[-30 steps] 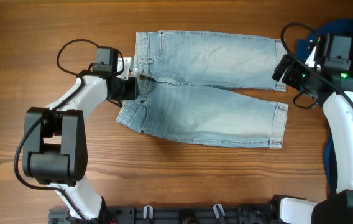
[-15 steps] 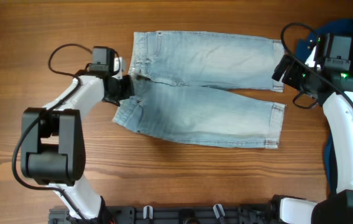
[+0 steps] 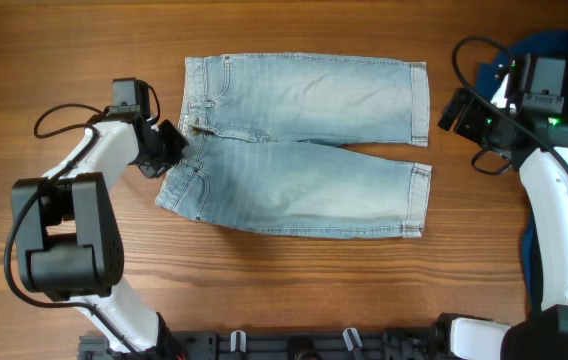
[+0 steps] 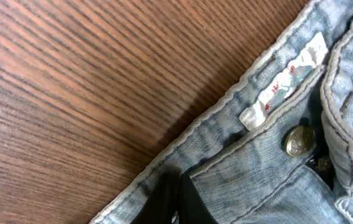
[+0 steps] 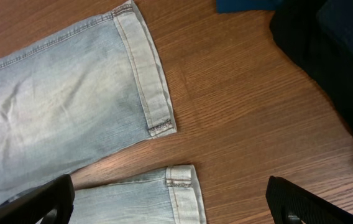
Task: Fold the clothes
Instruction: 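Pull the waistband left with the left gripper while the right gripper smooths the leg hems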
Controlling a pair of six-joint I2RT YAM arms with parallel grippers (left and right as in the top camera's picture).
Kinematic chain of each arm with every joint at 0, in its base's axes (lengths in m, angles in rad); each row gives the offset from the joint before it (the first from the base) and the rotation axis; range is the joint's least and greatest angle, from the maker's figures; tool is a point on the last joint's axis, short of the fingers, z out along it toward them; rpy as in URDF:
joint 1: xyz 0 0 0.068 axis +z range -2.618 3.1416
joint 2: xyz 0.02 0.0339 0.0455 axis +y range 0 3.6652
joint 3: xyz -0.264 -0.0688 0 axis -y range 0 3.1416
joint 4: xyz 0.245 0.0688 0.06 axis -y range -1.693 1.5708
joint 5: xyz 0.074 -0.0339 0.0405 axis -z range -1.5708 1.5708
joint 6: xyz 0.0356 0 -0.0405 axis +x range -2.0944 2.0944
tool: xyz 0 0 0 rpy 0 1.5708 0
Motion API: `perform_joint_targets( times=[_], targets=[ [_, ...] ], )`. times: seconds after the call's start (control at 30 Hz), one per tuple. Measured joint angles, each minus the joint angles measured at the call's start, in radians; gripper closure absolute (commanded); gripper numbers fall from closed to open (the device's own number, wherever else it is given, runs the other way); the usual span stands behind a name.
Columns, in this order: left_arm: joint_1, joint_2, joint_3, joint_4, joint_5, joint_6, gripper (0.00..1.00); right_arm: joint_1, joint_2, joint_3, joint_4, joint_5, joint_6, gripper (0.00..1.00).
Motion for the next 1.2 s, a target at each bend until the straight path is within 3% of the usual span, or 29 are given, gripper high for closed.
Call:
perform_joint_targets(
  times=[0.07,0.1,0.17,0.27,0.4,0.43,0.47,0.5,0.53,0.57,0.77,0.97,1.03,1.2],
  targets=[
    [0.0,0.0,0.0,0.0,0.001,-0.019,0.94,0.0,0.0,0.0,0.0,0.0,0.0,0.0],
    [0.001,-0.002,0.0,0.0,0.008,-0.022,0.77,0.0,0.0,0.0,0.0,0.0,0.0,0.0],
    [0.004,-0.008,0.0,0.002,0.029,-0.006,0.62,0.0,0.0,0.0,0.0,0.0,0.0,0.0],
    [0.006,-0.06,0.0,0.001,0.087,0.013,0.55,0.0,0.0,0.0,0.0,0.0,0.0,0.0],
    [0.006,-0.237,0.001,0.001,0.172,0.046,0.16,0.0,0.0,0.0,0.0,0.0,0.0,0.0],
    [0.006,-0.297,0.003,0.002,0.185,0.063,0.25,0.0,0.0,0.0,0.0,0.0,0.0,0.0],
    [0.006,-0.332,0.006,0.001,0.193,0.081,0.52,0.0,0.0,0.0,0.0,-0.004,0.002,0.0],
    [0.006,-0.389,0.008,0.001,0.2,0.111,0.71,0.0,0.0,0.0,-0.001,-0.016,0.01,0.21],
    [0.006,-0.42,0.011,0.0,0.204,0.121,0.86,0.0,0.0,0.0,-0.006,-0.034,0.013,0.88],
    [0.006,-0.445,0.013,0.001,0.207,0.147,0.94,0.0,0.0,0.0,-0.016,-0.058,0.011,0.96],
    [0.006,-0.404,0.015,-0.002,0.191,0.216,0.96,0.0,0.0,-0.021,-0.13,-0.173,-0.03,0.96],
    [0.006,-0.294,0.015,0.018,0.18,0.222,0.96,0.0,0.051,-0.213,-0.047,-0.157,-0.026,0.96],
    [0.006,-0.291,0.015,0.027,0.18,0.222,0.91,0.0,0.142,-0.235,-0.019,-0.156,-0.026,0.96],
    [0.006,-0.29,0.015,0.028,0.179,0.227,0.9,0.0,0.301,-0.235,0.101,-0.172,-0.047,0.96]
  ],
)
